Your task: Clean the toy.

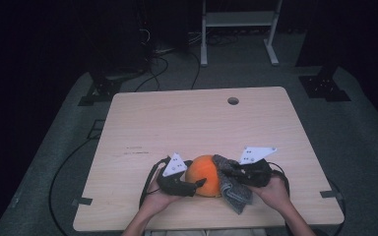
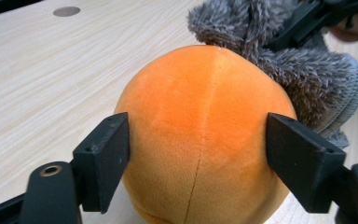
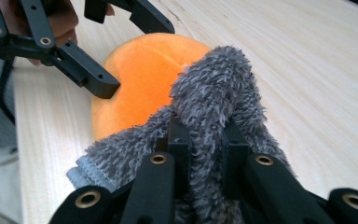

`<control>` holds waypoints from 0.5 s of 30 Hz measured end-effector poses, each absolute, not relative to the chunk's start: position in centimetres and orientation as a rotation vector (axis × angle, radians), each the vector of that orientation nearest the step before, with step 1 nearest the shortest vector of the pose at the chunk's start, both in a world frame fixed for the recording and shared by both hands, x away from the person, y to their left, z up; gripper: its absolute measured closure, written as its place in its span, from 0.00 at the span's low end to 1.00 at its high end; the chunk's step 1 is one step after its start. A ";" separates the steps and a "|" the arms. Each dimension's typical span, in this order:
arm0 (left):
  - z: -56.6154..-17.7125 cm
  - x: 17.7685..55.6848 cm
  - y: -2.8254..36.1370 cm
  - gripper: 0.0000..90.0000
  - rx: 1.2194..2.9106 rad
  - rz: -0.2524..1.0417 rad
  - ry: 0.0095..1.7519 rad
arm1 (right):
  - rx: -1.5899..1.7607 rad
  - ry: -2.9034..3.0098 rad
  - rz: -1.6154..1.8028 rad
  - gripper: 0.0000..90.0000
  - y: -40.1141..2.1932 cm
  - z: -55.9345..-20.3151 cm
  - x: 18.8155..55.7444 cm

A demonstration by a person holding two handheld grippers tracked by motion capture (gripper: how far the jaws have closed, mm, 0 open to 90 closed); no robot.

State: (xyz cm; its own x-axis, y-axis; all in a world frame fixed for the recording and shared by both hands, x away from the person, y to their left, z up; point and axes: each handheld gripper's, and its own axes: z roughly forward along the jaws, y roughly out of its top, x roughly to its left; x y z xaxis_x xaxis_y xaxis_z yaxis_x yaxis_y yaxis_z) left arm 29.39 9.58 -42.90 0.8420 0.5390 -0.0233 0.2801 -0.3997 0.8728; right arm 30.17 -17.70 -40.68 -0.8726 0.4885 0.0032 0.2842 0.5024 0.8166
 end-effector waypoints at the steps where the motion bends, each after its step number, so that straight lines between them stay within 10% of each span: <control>1: -42.7 29.4 9.3 0.21 2.004 0.320 0.592 | 0.663 2.518 1.309 0.87 -17.6 -40.7 30.2; 11: -43.6 30.2 10.5 0.28 2.018 0.325 0.665 | 0.620 2.537 1.289 0.86 -16.6 -40.9 29.9; 15: -42.8 30.1 9.8 0.17 1.977 0.321 0.631 | 0.671 2.534 1.265 0.86 -16.8 -41.1 30.1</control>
State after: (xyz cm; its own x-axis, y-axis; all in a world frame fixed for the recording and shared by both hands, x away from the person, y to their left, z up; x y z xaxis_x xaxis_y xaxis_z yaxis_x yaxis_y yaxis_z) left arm 30.06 9.78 -42.78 0.8292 0.5574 -0.0427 0.2935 -0.3691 0.8818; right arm 30.14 -16.78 -41.08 -0.8686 0.4955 -0.0009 0.2970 0.5221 0.7995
